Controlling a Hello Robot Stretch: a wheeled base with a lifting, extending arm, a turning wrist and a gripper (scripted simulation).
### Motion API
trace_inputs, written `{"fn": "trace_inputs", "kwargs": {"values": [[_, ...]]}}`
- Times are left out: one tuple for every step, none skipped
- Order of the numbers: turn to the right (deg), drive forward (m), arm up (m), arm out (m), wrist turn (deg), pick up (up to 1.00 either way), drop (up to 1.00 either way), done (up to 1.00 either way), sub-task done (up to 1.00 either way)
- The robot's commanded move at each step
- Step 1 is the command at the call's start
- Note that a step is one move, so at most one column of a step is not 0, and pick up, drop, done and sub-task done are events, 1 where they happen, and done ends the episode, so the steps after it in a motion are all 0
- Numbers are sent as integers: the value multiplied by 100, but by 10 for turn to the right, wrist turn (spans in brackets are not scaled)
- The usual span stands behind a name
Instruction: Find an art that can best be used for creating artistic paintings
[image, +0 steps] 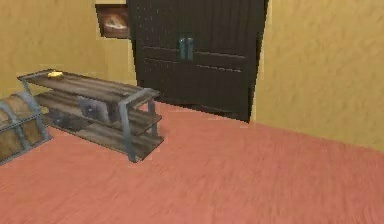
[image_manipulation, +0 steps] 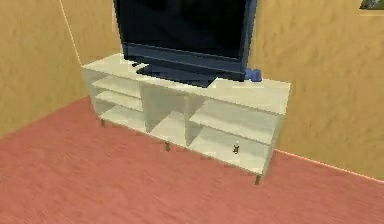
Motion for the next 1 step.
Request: {"fn": "trace_inputs", "kwargs": {"values": [[0, 100, 0, 0, 0, 0, 0, 0, 0]]}}
